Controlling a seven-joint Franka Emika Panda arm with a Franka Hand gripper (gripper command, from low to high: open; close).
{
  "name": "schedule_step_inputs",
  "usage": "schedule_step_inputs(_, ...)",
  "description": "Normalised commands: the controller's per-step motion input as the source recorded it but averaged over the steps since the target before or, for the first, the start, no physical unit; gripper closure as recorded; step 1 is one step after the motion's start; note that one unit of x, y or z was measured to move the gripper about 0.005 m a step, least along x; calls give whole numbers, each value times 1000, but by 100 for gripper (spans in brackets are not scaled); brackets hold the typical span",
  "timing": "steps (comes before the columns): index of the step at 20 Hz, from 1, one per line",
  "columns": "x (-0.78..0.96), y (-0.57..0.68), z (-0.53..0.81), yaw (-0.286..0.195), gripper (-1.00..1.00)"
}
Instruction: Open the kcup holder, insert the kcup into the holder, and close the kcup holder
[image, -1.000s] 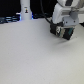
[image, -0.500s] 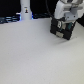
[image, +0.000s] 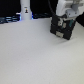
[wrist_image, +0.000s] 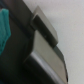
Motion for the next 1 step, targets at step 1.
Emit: schedule_step_inputs(1,48,297,764,-17,-100)
